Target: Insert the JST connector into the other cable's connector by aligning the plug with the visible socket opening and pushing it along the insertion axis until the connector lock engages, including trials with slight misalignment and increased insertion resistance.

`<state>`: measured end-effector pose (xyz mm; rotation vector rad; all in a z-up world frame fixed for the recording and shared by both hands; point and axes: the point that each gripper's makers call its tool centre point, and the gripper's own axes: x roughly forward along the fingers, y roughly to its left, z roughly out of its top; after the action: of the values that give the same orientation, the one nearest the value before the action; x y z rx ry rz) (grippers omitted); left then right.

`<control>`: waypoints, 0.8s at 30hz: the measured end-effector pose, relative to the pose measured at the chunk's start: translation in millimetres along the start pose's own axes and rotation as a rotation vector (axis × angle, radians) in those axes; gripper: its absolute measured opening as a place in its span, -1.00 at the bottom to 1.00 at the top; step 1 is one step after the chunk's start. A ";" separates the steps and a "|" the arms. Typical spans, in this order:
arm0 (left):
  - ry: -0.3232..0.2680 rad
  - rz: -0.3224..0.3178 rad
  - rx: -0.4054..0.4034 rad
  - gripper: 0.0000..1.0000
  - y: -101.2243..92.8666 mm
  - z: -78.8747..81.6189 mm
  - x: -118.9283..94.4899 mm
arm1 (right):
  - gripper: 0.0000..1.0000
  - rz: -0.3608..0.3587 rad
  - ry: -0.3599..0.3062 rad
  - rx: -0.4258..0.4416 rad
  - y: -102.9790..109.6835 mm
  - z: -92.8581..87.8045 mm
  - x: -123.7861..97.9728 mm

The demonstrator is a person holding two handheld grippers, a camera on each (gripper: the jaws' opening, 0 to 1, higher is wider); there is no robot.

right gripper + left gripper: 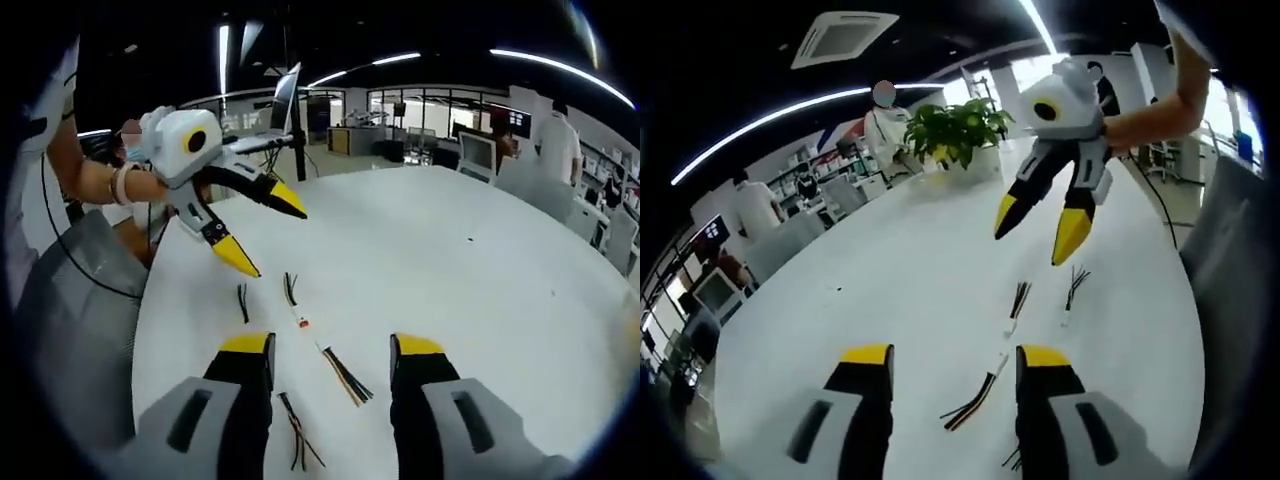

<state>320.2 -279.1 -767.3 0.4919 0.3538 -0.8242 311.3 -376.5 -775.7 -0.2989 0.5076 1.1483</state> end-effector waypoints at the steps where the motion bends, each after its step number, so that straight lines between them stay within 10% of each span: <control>1: -0.004 -0.011 -0.009 -0.12 -1.1 -0.9 1.8 | -0.12 0.008 0.000 -0.001 0.3 -0.7 1.6; 24: -0.048 -0.181 -0.055 -0.51 -16.9 -27.4 28.8 | -0.40 0.138 -0.089 -0.188 -3.8 -13.8 29.7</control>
<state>322.3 -291.5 -808.7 0.3922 0.3792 -0.9972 321.0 -361.1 -803.3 -0.3778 0.3461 1.3404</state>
